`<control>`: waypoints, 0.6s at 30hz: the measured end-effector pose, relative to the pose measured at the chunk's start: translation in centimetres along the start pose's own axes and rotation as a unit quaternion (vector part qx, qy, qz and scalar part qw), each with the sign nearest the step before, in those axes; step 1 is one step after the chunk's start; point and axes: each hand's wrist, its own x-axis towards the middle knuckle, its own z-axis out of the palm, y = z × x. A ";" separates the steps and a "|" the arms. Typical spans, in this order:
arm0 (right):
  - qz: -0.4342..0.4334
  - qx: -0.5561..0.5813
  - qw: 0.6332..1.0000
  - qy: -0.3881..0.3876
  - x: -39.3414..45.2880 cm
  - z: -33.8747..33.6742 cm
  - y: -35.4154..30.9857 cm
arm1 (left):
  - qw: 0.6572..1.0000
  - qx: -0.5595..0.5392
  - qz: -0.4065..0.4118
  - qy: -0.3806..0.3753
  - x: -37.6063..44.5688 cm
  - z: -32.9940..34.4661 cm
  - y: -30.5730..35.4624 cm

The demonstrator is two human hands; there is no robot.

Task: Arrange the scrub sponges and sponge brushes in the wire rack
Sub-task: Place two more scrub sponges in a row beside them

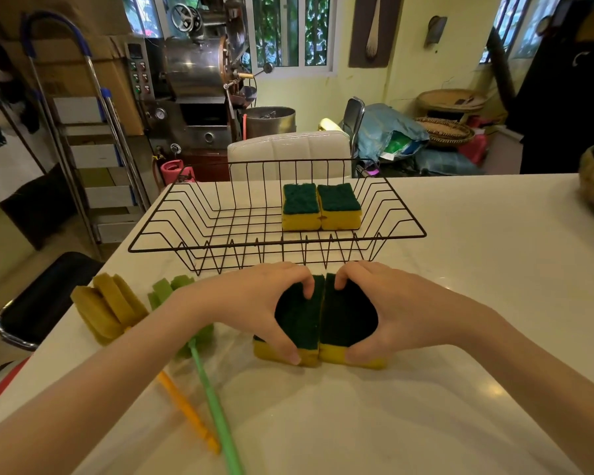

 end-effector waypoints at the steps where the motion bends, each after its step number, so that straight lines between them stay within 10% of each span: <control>1: 0.001 0.002 1.000 -0.003 0.0 -0.1 -0.1 | 1.000 -0.002 0.002 0.005 0.1 0.0 0.0; 18: -0.098 -0.037 0.993 0.061 0.4 -6.9 -2.2 | 0.984 0.035 0.080 0.154 -2.9 -5.0 0.4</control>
